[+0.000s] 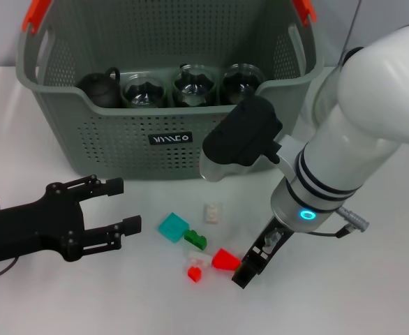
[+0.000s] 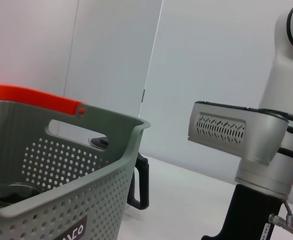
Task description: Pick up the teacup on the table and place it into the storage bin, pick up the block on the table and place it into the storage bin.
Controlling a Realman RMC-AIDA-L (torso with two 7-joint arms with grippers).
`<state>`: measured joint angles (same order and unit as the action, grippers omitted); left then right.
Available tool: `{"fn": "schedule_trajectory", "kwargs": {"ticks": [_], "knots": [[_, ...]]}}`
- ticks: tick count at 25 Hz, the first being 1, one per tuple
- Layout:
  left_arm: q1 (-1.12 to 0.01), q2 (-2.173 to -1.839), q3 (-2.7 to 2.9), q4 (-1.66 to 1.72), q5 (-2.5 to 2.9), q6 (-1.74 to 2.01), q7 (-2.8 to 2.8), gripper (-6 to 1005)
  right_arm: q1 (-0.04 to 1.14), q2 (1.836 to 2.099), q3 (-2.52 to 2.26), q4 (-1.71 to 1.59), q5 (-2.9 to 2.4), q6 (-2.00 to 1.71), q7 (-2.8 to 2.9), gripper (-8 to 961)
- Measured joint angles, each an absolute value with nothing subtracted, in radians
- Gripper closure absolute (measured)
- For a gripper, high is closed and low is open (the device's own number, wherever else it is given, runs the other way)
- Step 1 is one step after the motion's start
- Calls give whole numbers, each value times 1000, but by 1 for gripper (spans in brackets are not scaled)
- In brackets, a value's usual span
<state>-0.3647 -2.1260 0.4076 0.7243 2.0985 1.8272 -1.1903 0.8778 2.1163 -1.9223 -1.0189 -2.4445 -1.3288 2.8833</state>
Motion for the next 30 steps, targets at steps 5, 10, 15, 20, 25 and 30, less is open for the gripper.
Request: {"fn": "schedule_trajectory", "kwargs": {"ticks": [5,10,15,20,25,30], "knots": [[-366,-2126,406,723,2098,1825,-1190,233,880,2120,-1942,-1006,-2437,-1305,2884,113],[-367,-2126,405,722,2098,1817,-1190,233,904,2120,-1961,-957,-2403,-1277,2884,166],[-367,-2125,408,711,2098,1805,-1190,233,918,2120,-1979,-939,-2387,-1263,2884,278],[-364,-2125,404,710,2098,1802,-1189,233,919,2118,-1984,-950,-2387,-1271,2884,475],[-359,-2124,400,710,2098,1803,-1189,233,887,2105,-1972,-1028,-2394,-1314,2884,490],[-352,-2125,396,710,2098,1806,-1189,233,783,2099,-1844,-1223,-2443,-1491,2856,464]]}}
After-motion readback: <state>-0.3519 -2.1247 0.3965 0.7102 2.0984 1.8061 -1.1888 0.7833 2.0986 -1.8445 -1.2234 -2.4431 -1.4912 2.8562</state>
